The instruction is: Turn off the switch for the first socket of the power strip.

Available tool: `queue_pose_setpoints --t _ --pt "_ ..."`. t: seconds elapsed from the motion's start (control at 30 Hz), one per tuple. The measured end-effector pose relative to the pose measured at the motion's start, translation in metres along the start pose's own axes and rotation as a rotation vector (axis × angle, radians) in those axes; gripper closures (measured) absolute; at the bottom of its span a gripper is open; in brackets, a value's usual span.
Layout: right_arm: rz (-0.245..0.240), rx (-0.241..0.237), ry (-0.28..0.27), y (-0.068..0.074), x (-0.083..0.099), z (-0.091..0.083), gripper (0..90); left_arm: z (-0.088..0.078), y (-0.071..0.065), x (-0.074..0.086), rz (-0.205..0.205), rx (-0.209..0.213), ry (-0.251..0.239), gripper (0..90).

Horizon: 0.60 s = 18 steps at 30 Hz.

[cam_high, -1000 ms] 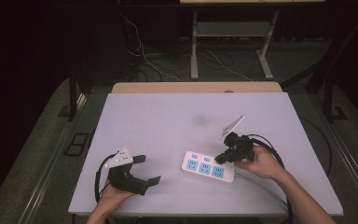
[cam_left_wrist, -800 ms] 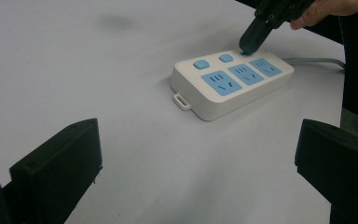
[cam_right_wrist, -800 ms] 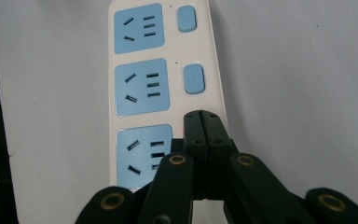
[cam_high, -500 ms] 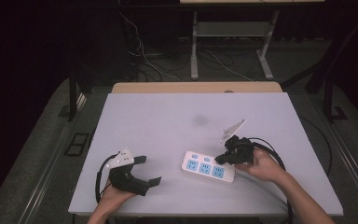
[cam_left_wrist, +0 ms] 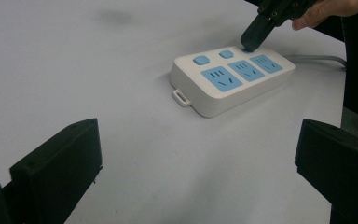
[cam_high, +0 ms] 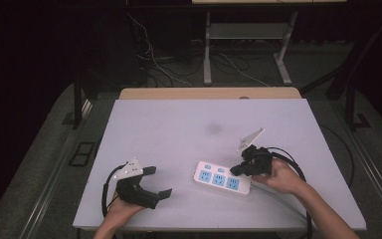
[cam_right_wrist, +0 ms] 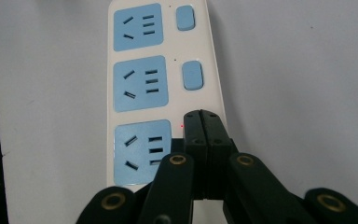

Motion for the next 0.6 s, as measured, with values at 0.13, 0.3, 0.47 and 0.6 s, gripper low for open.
queue_pose_setpoints --t 0.13,0.3,0.47,0.6 --pt "0.015 -0.024 -0.014 -0.001 0.0 0.0 90.0 0.0 0.0 0.0 0.0 0.002 0.002 0.0" --pt "0.012 -0.02 -0.006 -0.001 -0.001 0.0 90.0 0.001 0.001 0.001 0.001 0.003 0.004 0.0" --pt "0.03 -0.03 0.018 -0.001 -0.002 0.0 90.0 0.002 0.0 0.002 0.001 0.008 0.011 0.0" --pt "0.028 -0.038 0.02 0.001 -0.01 -0.007 90.0 0.003 0.001 0.002 -0.001 0.01 0.014 0.0"
Point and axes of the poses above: each handheld gripper's, and its own axes: z roughly forward along the jaws, x roughly out of its underside, y roughly to its left, the point moved 9 cm from there along z, roughly forward along the jaws, and after that the axes turned 10 degrees about z, right-handed, at the moved point
